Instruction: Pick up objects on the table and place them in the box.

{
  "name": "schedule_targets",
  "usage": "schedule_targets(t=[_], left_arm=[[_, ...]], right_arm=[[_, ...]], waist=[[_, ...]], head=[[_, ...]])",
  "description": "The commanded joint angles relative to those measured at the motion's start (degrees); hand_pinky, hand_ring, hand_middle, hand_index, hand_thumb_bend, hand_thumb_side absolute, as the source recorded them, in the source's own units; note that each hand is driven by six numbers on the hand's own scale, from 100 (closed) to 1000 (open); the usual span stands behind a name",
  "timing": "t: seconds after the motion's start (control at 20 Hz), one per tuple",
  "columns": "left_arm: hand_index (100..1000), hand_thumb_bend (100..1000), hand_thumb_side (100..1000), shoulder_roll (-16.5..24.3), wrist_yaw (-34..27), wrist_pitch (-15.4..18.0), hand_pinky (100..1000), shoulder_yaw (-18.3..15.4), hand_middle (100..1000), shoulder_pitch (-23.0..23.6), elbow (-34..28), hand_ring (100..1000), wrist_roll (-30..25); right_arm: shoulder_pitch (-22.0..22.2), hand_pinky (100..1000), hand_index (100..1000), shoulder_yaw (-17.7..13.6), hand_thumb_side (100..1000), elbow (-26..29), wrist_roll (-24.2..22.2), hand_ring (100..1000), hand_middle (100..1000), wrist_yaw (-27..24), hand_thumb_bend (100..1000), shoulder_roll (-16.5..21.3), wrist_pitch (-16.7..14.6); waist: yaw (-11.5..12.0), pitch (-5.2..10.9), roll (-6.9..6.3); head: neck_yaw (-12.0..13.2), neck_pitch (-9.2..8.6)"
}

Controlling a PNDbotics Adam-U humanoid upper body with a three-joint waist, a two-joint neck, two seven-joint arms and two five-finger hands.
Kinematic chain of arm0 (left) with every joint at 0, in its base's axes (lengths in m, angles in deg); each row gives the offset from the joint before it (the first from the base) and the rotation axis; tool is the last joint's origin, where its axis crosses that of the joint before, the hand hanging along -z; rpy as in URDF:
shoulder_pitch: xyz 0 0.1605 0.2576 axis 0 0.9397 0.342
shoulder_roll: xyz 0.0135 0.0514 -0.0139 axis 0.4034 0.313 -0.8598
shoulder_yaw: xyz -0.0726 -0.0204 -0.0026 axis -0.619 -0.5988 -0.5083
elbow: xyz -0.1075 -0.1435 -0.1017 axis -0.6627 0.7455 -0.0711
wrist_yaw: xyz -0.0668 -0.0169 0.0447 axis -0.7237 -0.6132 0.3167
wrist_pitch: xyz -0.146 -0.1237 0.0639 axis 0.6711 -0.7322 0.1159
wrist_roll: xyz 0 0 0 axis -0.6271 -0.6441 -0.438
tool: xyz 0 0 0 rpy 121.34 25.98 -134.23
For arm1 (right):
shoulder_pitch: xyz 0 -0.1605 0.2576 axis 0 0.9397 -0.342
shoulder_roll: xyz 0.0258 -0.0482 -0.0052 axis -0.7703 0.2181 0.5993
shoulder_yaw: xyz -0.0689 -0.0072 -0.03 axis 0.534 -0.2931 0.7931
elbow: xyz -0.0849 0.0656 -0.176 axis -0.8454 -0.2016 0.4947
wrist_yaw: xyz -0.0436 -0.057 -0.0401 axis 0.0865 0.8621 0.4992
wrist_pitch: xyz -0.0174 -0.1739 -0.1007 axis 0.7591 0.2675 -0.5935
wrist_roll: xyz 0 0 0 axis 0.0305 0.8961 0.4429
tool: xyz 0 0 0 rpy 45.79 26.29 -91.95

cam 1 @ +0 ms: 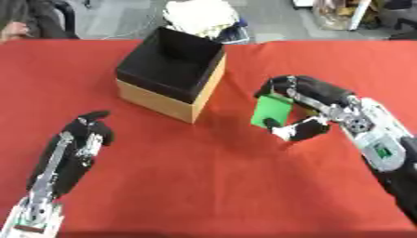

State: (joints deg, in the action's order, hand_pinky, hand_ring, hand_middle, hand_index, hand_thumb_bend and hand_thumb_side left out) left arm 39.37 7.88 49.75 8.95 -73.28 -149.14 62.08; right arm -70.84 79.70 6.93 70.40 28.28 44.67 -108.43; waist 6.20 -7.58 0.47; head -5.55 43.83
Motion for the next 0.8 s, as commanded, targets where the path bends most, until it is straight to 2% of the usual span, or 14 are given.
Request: schedule_targets(t=[0.05, 0.35, 0.5, 0.6, 0.8], left_arm=[[823, 100, 764, 0.54, -0.11, 0.20, 597, 0.21, 516, -0.62, -0.88, 577, -0.21], [823, 100, 765, 0.28, -0.28, 0.33, 598, 1.14, 516, -1.48, -0.92, 577, -1.08], [823, 100, 765, 0.20, -0.42, 0.40, 598, 1.62, 516, -1.86, -0.91, 577, -1.62], [823, 100, 768, 0.31, -0.54, 0.47, 598, 2.59, 516, -2.24, -0.74, 577, -2.41], [823, 100, 768, 0.40, -0.91, 0.67, 598, 3.85, 516, -3.18, -0.59, 577, -3.74]], right_arm=[[-3.55, 476, 776, -1.38, 141, -0.63, 1.57, 423, 503, -0.52, 100, 3.70, 0.25], [-11.42, 488, 779, -1.90, 123, -5.15, 3.24, 428, 507, -1.48, 100, 4.99, -0.09], [-14.83, 489, 781, -1.91, 120, -8.01, 2.99, 428, 508, -1.61, 100, 4.23, -0.67], [-16.81, 501, 786, -1.51, 120, -9.53, 2.71, 439, 515, -0.95, 100, 3.05, -1.30], [-22.34, 523, 793, -1.59, 116, -15.62, 2.64, 454, 523, 1.11, 100, 0.12, -2.42]], waist=[[0.45, 0.35, -0.01], [2.84, -0.33, 0.14], [3.90, -0.53, 0.21], [5.29, -0.61, 0.24], [7.90, -0.95, 0.51]], head=[[-0.45, 0.29], [-2.03, 0.29], [-2.89, 0.29], [-4.39, 0.11], [-7.16, -1.26]])
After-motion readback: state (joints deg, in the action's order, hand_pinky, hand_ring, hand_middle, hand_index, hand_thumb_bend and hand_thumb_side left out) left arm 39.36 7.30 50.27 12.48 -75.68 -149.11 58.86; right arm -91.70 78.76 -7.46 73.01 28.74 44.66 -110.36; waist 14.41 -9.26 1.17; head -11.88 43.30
